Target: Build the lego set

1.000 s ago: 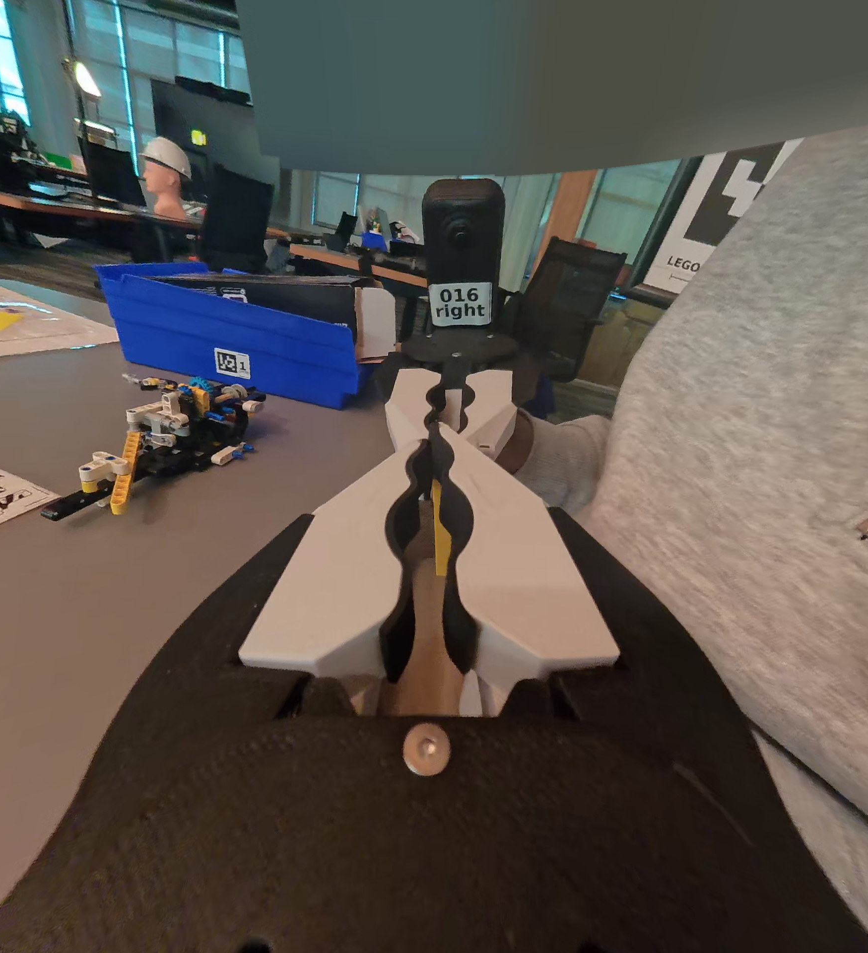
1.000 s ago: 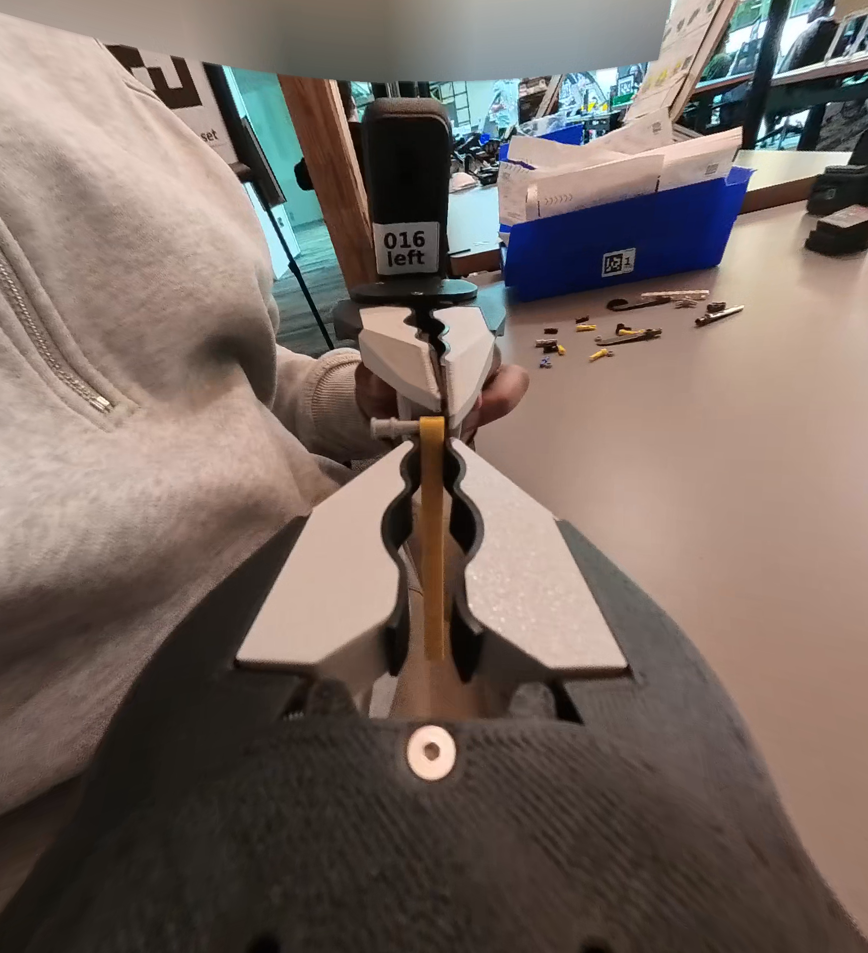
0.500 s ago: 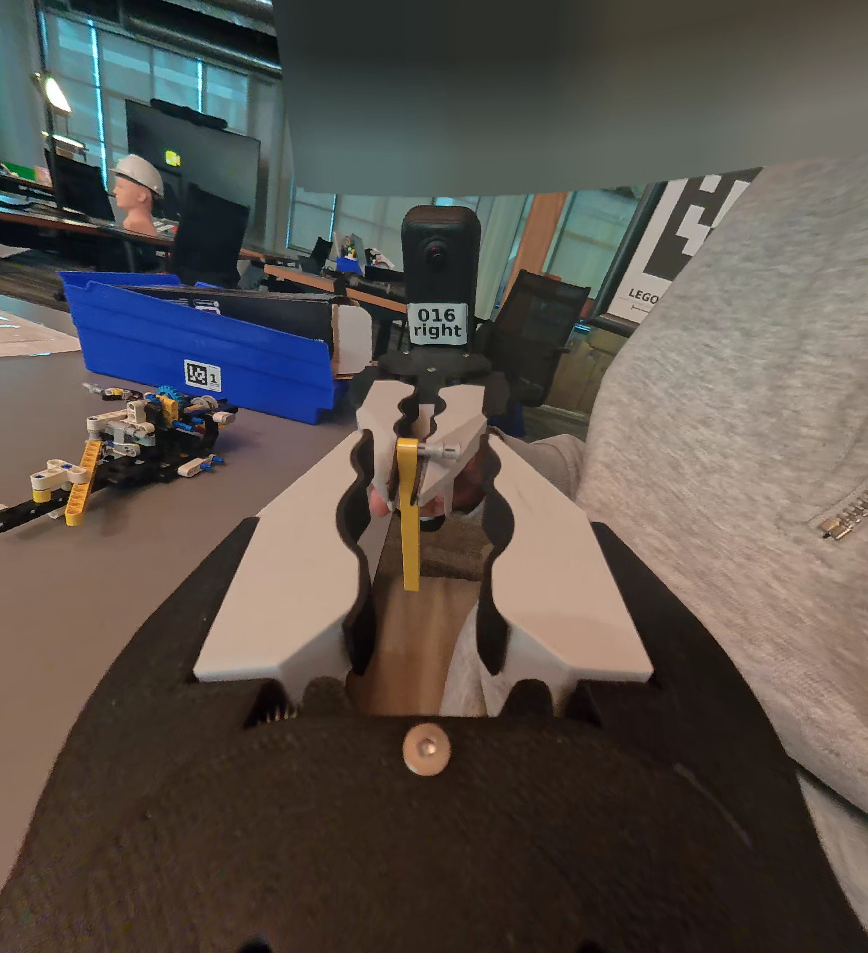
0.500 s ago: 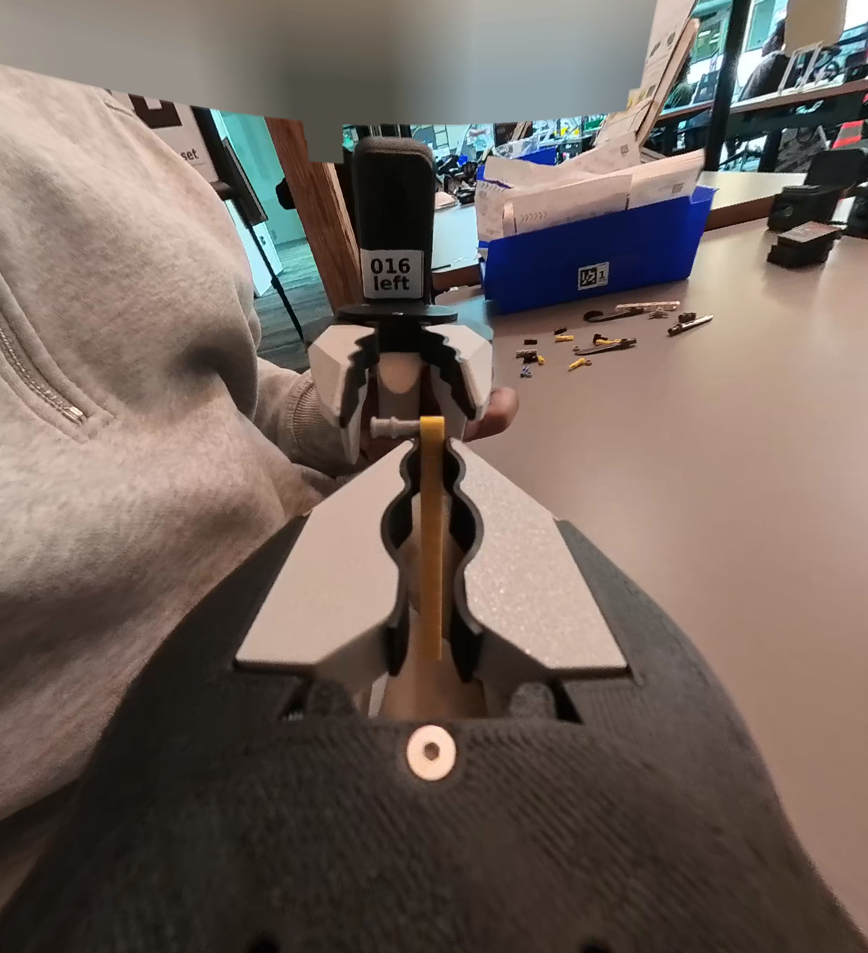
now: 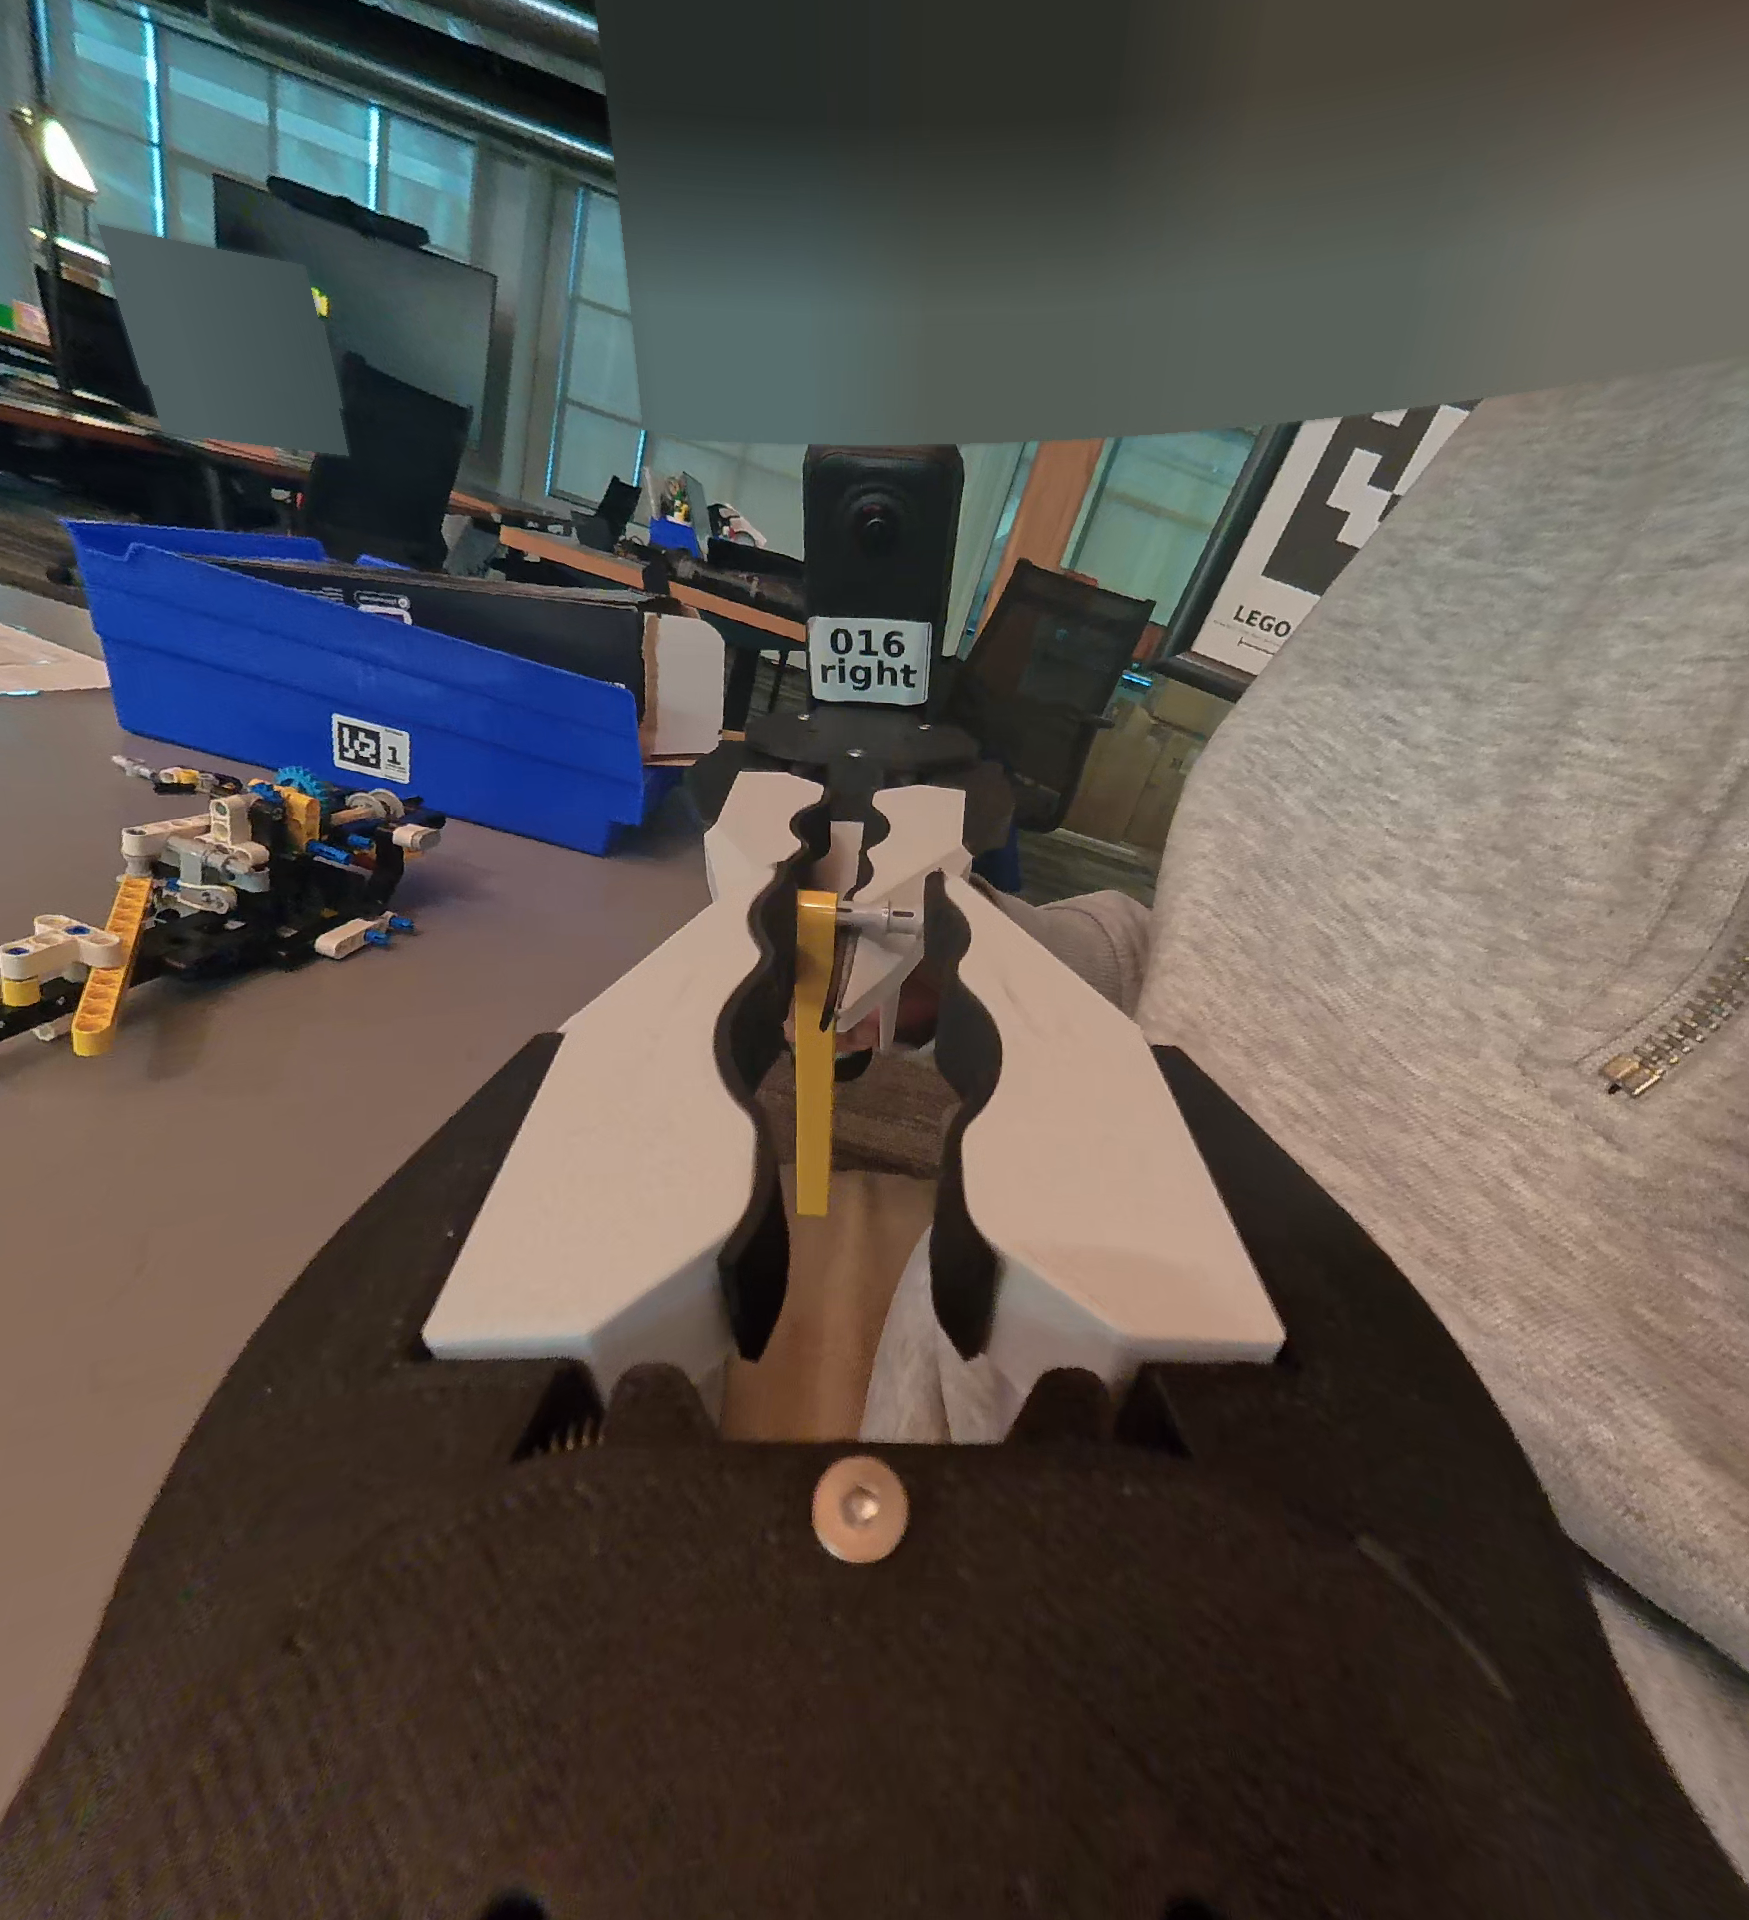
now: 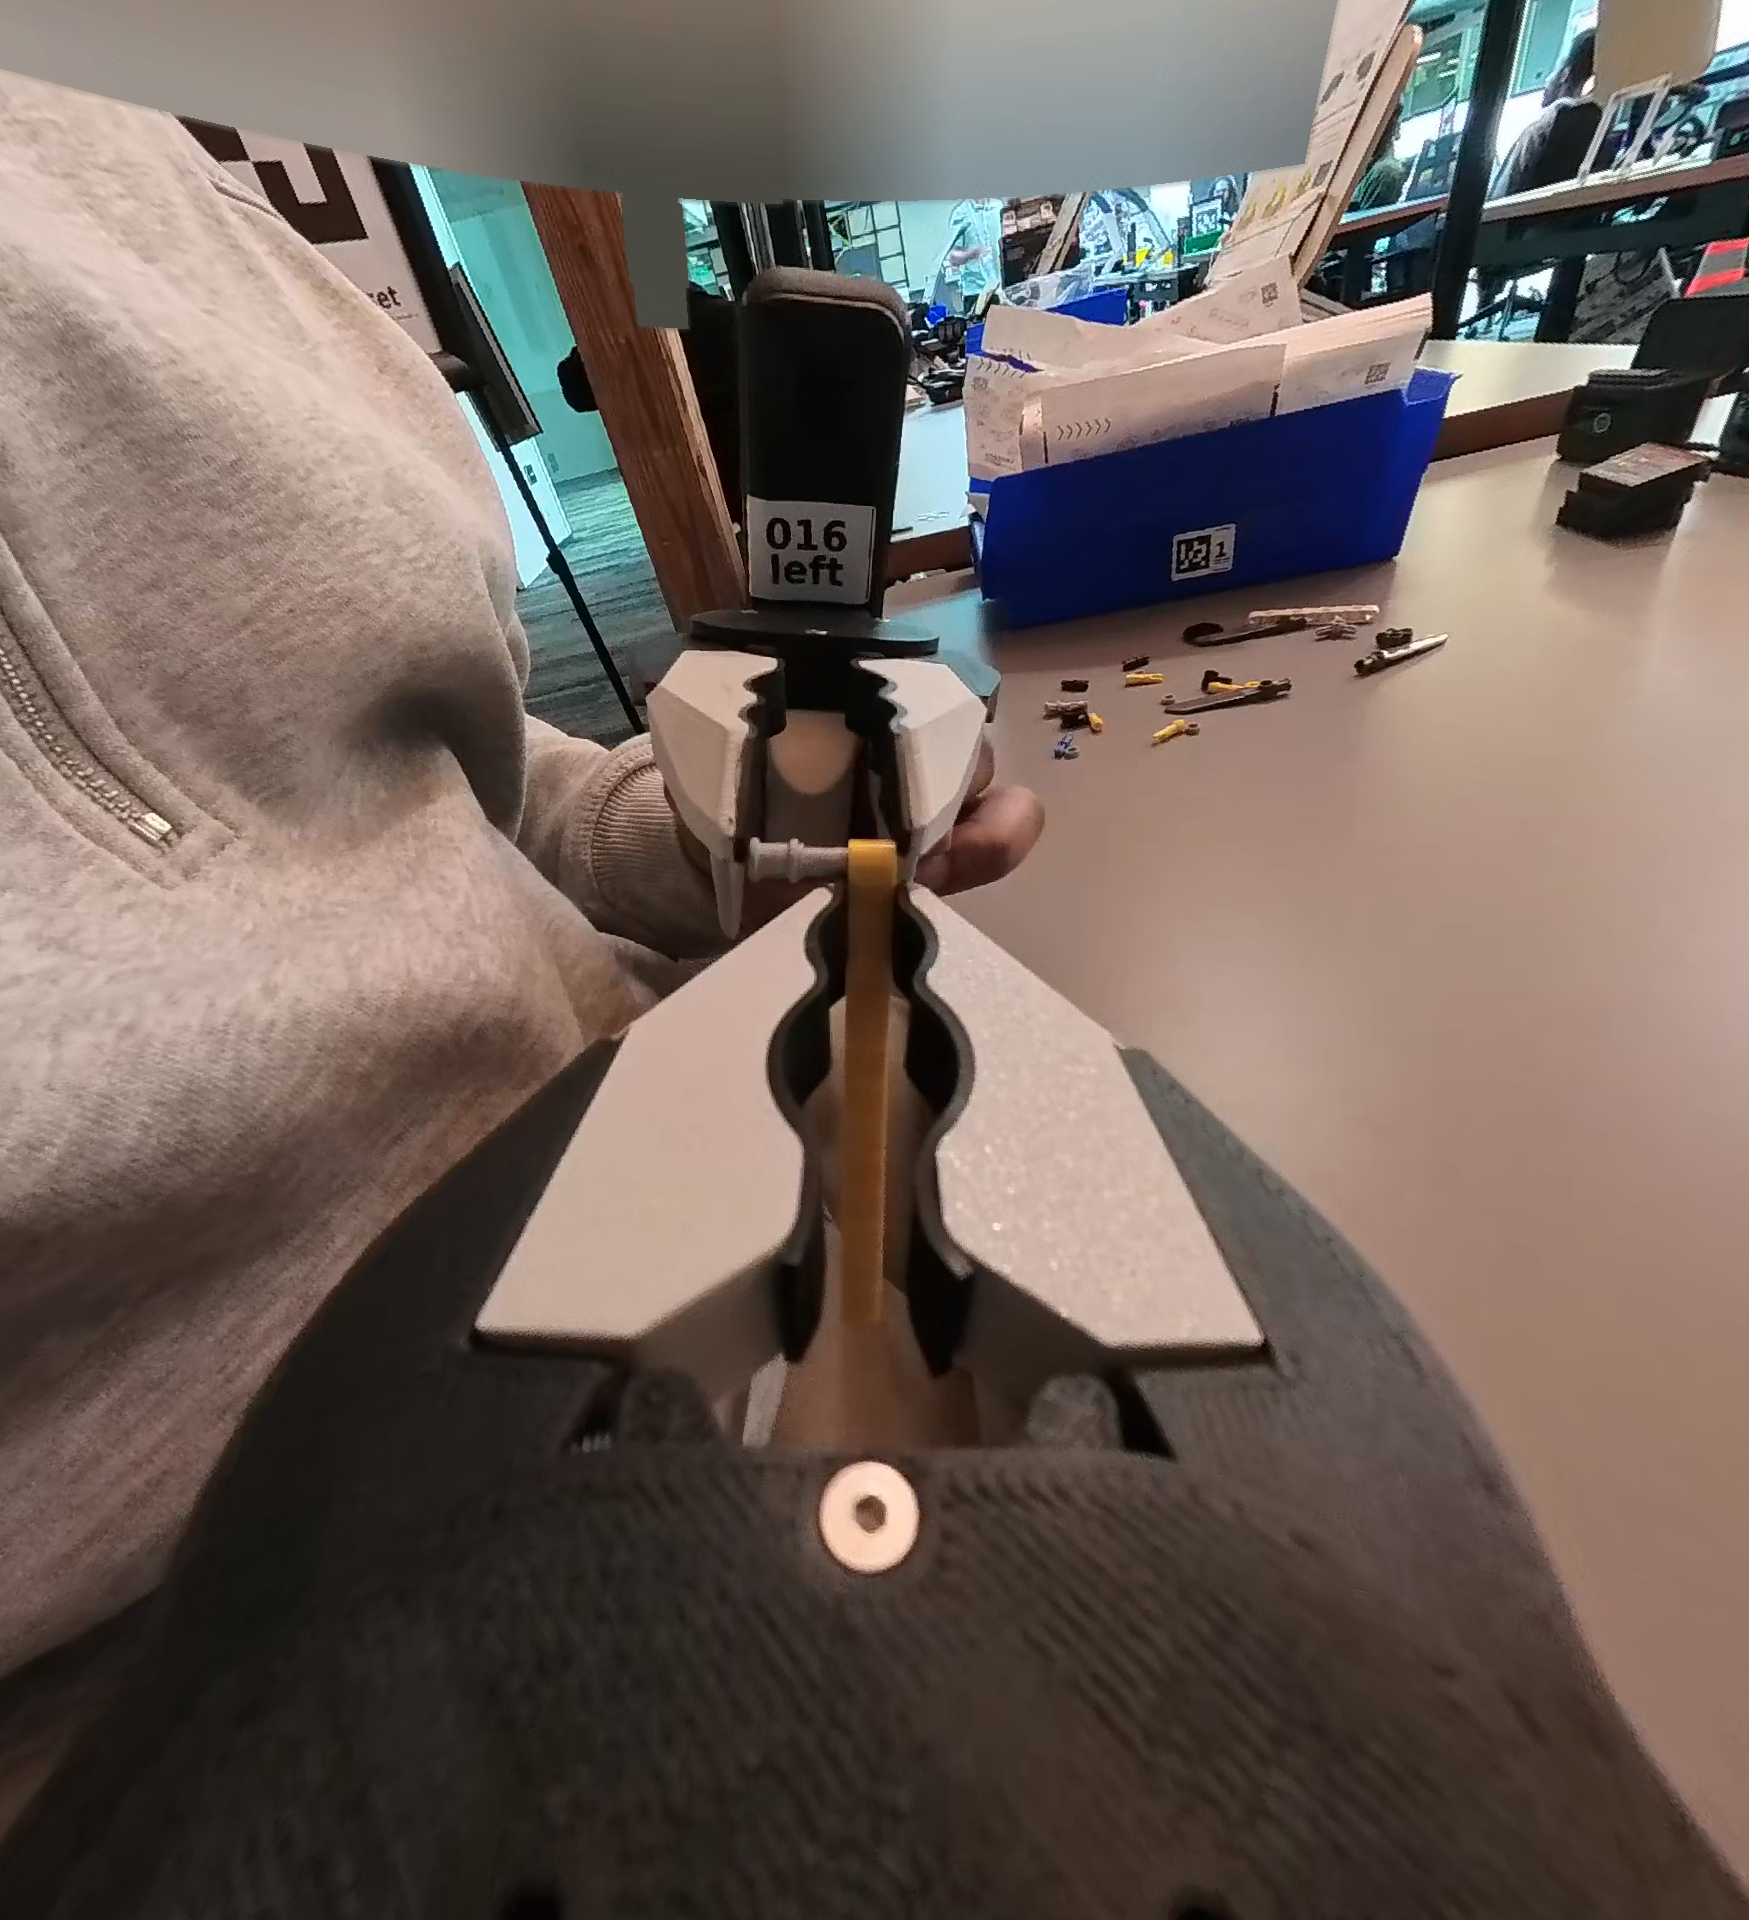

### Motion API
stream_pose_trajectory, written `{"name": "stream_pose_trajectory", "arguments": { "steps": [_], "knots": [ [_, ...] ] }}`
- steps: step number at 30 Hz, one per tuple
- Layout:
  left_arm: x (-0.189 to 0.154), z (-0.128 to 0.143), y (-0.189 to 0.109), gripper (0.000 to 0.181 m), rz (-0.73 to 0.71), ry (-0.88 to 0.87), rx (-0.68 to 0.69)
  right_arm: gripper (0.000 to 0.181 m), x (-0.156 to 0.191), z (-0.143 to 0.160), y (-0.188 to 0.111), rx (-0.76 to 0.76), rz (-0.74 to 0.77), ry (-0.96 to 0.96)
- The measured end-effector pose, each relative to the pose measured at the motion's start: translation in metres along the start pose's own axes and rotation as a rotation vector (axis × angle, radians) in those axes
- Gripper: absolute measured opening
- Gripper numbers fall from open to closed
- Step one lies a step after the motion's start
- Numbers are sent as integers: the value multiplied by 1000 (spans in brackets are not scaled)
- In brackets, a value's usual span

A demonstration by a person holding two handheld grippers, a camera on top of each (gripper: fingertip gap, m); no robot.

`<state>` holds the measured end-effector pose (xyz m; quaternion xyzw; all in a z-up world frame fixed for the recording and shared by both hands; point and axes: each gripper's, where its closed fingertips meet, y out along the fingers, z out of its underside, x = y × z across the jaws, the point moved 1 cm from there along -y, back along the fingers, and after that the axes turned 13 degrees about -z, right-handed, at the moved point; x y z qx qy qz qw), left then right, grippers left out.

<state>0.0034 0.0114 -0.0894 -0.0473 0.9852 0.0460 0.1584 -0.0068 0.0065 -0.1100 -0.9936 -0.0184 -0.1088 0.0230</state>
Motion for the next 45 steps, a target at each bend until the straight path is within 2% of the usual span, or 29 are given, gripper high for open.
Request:
{"name": "stream_pose_trajectory", "arguments": {
  "steps": [4,5,7,9,12,13,15,17,20,24,31,33,36,40,42,44,45],
  "knots": [
    [0,-1,1,22,10,-33,6,5,0,-1,-1,-7,4,3],
    [-4,-4,0,0,38,-38,-7,6,-2,0,-2,1,13,6],
    [7,2,4,0,-51,-22,17,6,1,7,4,48,-9,9],
    [6,1,2,0,-29,-32,13,5,5,9,13,73,-20,-13],
    [7,-9,-7,0,-4,-56,-46,6,-4,17,8,120,36,-9],
    [7,-11,-9,2,0,-52,-60,6,-5,14,4,90,37,4],
    [7,-11,-12,24,9,-40,-63,5,-5,5,-2,27,32,10],
    [7,-6,-10,36,12,-31,-33,5,-5,0,-3,3,37,0],
    [4,0,-6,37,11,-17,-7,6,-6,1,-1,7,44,3],
    [6,4,-3,23,-16,-7,11,6,-5,2,2,17,41,-3],
    [11,1,-3,23,-1,-96,1,5,-8,-1,1,-13,58,3],
    [20,0,0,23,-45,-161,6,5,-15,-2,-4,-13,120,-11],
    [39,6,4,25,-131,-275,42,5,-38,1,-20,30,321,-57],
    [51,19,12,30,-208,-363,93,6,-55,8,-30,197,556,-204],
    [61,23,11,19,-254,-402,93,6,-58,13,-27,299,620,-295],
    [62,23,8,5,-229,-436,95,6,-60,15,-27,357,664,-355],
    [64,22,7,4,-224,-452,90,7,-59,16,-26,364,661,-362]
  ]
}}
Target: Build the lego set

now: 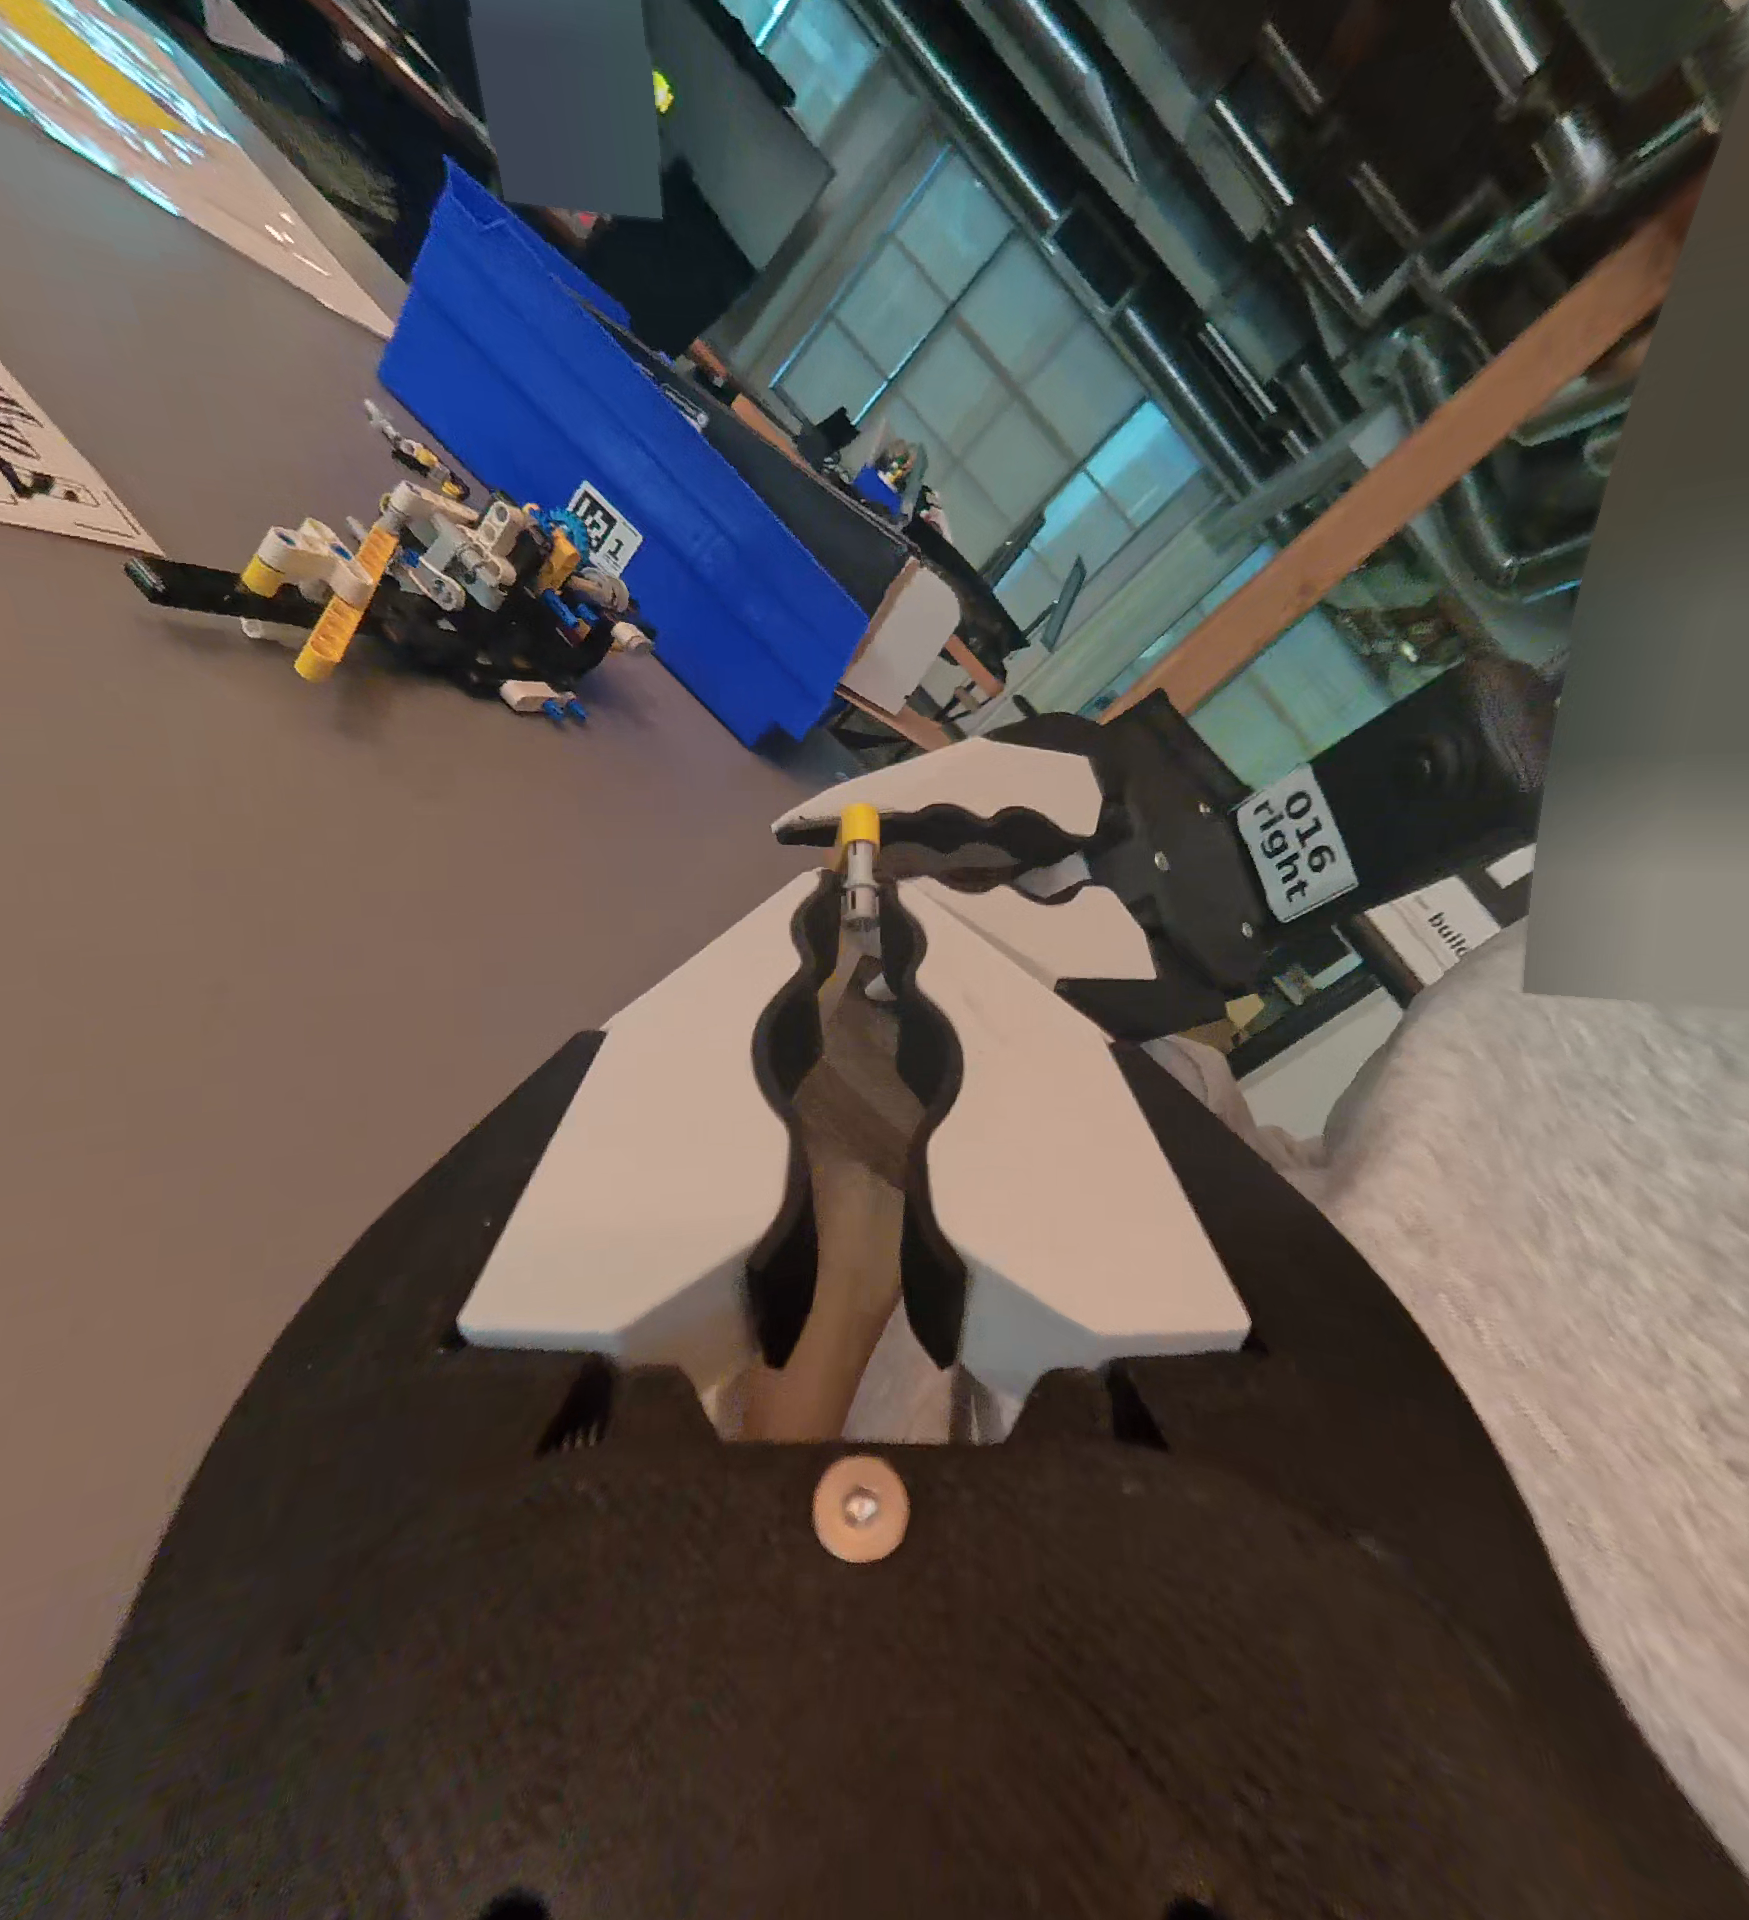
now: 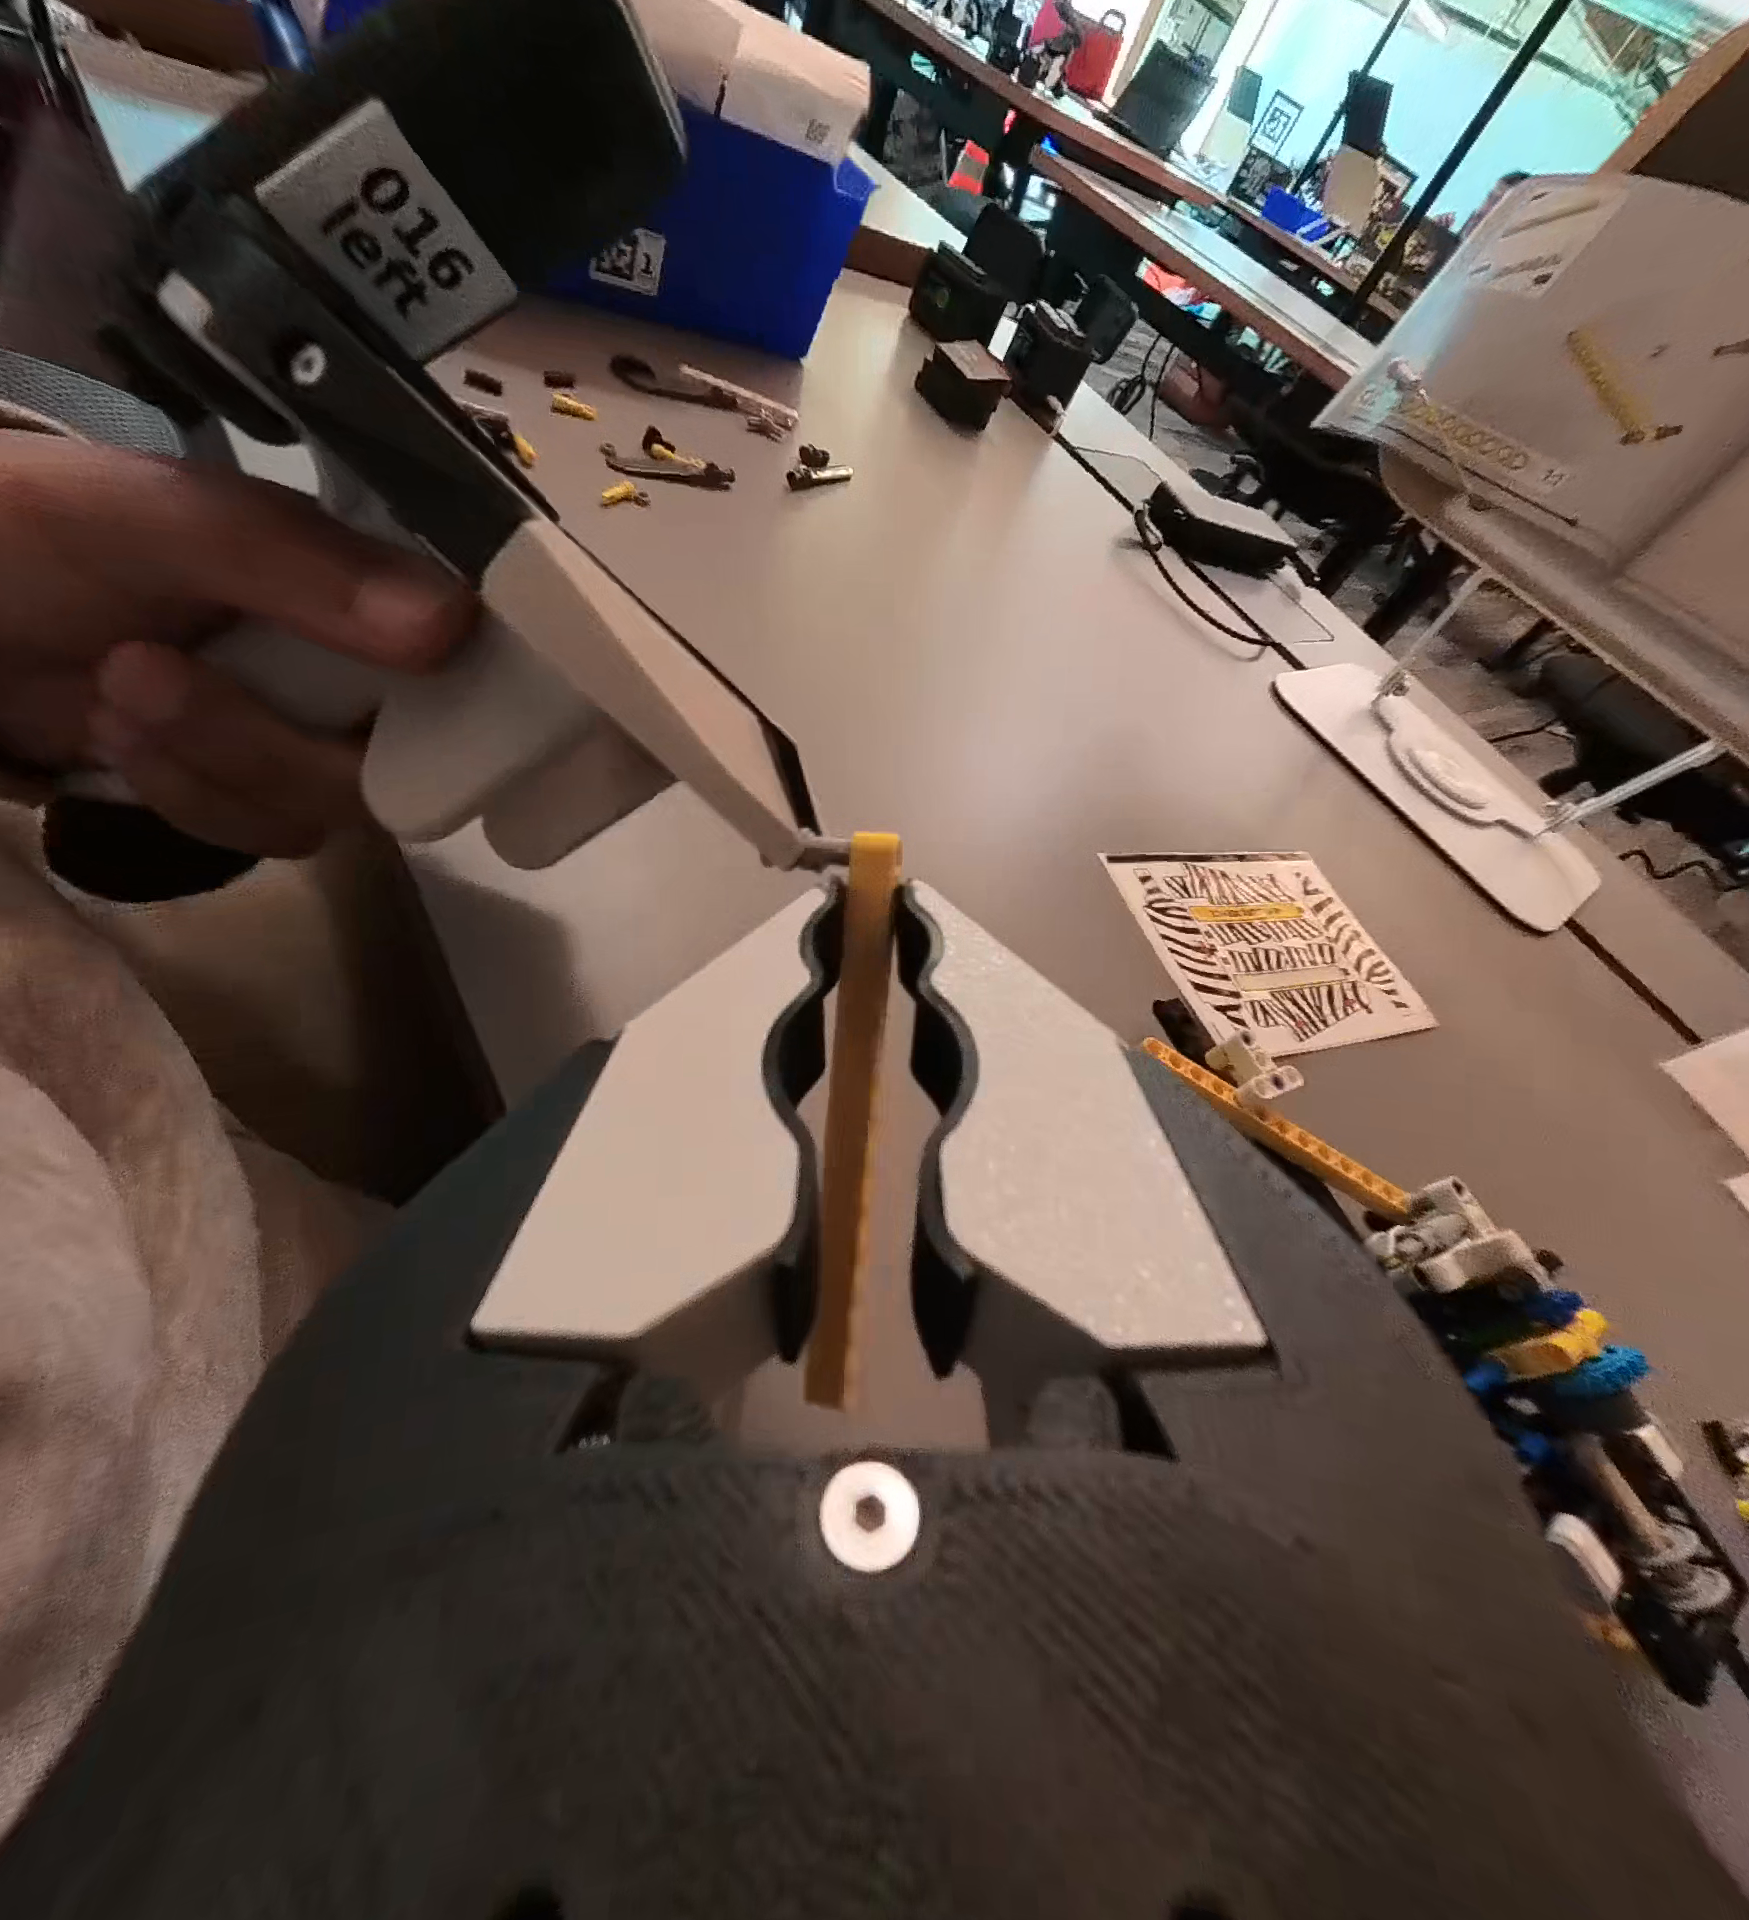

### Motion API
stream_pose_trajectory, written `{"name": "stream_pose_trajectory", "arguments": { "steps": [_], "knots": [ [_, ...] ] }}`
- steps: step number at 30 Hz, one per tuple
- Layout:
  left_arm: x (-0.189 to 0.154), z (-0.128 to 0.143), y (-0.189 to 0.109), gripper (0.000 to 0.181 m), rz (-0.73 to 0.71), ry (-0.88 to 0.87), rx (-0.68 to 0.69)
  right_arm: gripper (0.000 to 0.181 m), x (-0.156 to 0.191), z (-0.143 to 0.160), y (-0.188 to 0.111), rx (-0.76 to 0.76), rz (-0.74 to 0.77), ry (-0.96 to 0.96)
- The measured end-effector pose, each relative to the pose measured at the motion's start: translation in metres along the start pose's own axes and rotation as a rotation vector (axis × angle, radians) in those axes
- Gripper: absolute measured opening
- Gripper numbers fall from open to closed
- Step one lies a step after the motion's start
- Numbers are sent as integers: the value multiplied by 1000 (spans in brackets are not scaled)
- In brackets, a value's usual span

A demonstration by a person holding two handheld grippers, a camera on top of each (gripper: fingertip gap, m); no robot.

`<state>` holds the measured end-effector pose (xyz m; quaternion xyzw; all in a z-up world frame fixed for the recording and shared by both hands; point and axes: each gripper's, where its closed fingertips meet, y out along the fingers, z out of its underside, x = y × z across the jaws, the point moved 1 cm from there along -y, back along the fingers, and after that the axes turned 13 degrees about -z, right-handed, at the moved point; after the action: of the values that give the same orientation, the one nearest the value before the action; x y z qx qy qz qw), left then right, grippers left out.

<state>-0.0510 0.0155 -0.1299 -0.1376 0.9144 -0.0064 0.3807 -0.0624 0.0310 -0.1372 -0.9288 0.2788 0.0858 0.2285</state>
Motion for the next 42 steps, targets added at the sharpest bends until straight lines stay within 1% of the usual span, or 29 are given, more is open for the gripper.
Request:
{"name": "stream_pose_trajectory", "arguments": {
  "steps": [2,4,7,10,12,14,15,16,18,19,22,26,29,31,32,34,35,37,40,42],
  "knots": [
    [-1,-3,-2,4,29,-16,-3,11,3,-2,0,-29,-42,33],
    [-3,-4,-4,4,60,-19,1,17,8,-6,-2,-92,-124,101],
    [-3,-5,-7,4,90,-14,6,23,9,-15,-11,-213,-257,255],
    [-7,-1,-10,4,139,11,47,30,3,-25,-22,-345,-371,434],
    [-11,2,-12,3,166,39,81,24,6,-31,-29,-407,-476,507],
    [-14,5,-13,3,186,61,101,17,10,-34,-33,-423,-546,532],
    [-17,7,-13,3,199,70,112,16,12,-33,-32,-405,-559,533],
    [-19,9,-14,3,211,82,123,17,13,-28,-31,-367,-563,526],
    [-22,15,-14,3,215,119,150,25,16,-18,-26,-270,-564,499],
    [-22,18,-13,3,200,141,163,23,19,-15,-27,-239,-587,488],
    [-26,21,-13,4,213,154,176,12,27,-17,-31,-205,-678,477],
    [-27,22,-12,3,209,165,180,5,31,-18,-32,-146,-697,413],
    [-28,20,-13,4,214,154,175,5,30,-23,-33,-153,-680,366],
    [-22,18,-11,5,170,149,159,5,28,-22,-31,-133,-664,379],
    [-17,15,-8,11,125,146,141,5,25,-19,-29,-114,-641,391],
    [-7,12,-6,35,53,159,117,5,17,-15,-29,-67,-607,413],
    [-2,11,-6,40,23,166,116,5,11,-11,-31,-28,-581,418],
    [3,10,-5,41,-20,190,118,5,-5,3,-35,103,-510,418],
    [7,13,-4,40,-66,231,134,5,-34,46,-42,462,-373,367],
    [10,13,-4,39,-93,241,143,5,-47,72,-46,688,-325,303]
  ]
}}
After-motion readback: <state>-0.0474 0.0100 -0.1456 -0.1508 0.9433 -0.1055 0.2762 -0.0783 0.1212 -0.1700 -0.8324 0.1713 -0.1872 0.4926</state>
